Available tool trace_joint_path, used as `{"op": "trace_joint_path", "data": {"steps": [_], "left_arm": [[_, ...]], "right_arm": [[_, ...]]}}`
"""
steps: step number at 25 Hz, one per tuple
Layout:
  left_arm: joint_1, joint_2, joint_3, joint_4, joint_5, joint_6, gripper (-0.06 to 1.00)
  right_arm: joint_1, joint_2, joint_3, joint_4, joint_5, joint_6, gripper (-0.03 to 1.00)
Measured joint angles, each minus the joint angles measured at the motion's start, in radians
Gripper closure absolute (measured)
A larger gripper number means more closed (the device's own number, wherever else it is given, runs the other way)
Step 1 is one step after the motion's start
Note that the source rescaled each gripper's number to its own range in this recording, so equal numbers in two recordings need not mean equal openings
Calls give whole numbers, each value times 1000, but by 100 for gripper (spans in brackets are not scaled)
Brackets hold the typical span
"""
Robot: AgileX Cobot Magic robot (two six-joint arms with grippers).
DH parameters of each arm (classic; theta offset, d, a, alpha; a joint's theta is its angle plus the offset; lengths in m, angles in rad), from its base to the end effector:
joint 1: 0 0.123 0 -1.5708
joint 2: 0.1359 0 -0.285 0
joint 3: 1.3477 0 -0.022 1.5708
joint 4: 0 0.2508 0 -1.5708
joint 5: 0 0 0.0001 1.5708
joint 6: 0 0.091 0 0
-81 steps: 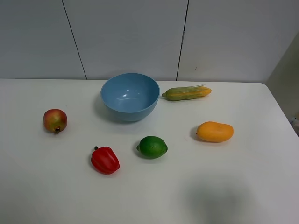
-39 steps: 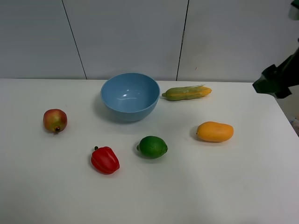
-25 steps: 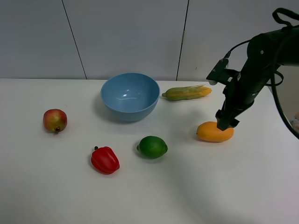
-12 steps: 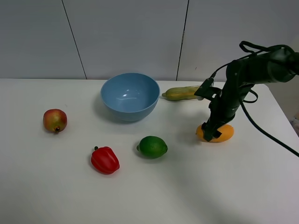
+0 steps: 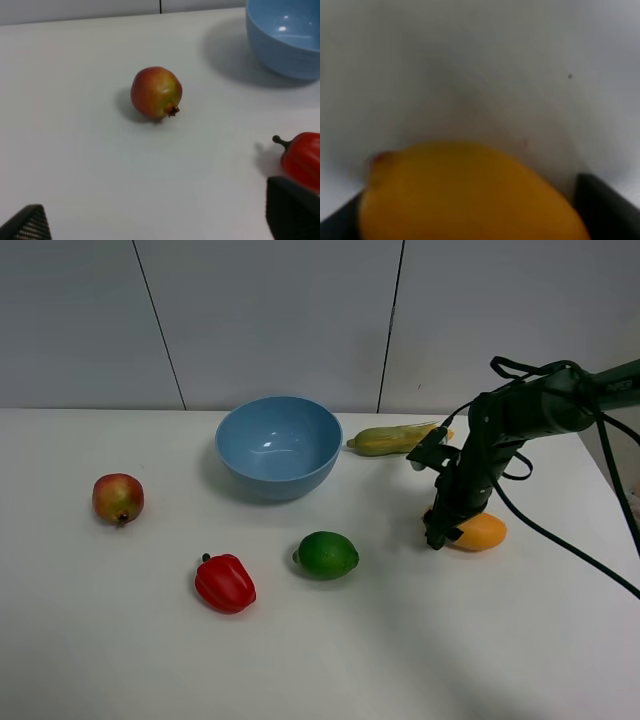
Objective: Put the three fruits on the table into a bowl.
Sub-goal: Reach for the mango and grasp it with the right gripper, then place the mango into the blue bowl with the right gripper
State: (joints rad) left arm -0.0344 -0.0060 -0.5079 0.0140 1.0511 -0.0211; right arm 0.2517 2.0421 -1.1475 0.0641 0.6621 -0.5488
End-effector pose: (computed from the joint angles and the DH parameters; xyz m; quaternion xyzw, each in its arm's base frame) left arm -0.0063 0.0013 0.2802 0.0053 0.8470 -0.0078 0.5315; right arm 0.3488 0.0934 0.1006 -0.3666 0.9288 0.0132 0.0531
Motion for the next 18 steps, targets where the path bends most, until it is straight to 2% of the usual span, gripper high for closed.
{"op": "trace_joint_path", "data": {"steps": [4, 10, 14, 18], "left_arm": [[0, 0, 0, 0, 0, 0, 50], [0, 0, 0, 0, 0, 0, 50], [0, 0, 0, 0, 0, 0, 50], [0, 0, 0, 0, 0, 0, 50]], "right_arm": [[0, -23, 0, 30, 44, 46, 89], [0, -156, -32, 64, 58, 70, 90], [13, -206, -177, 127, 79, 82, 90], [68, -193, -364, 203, 48, 88, 90]]}}
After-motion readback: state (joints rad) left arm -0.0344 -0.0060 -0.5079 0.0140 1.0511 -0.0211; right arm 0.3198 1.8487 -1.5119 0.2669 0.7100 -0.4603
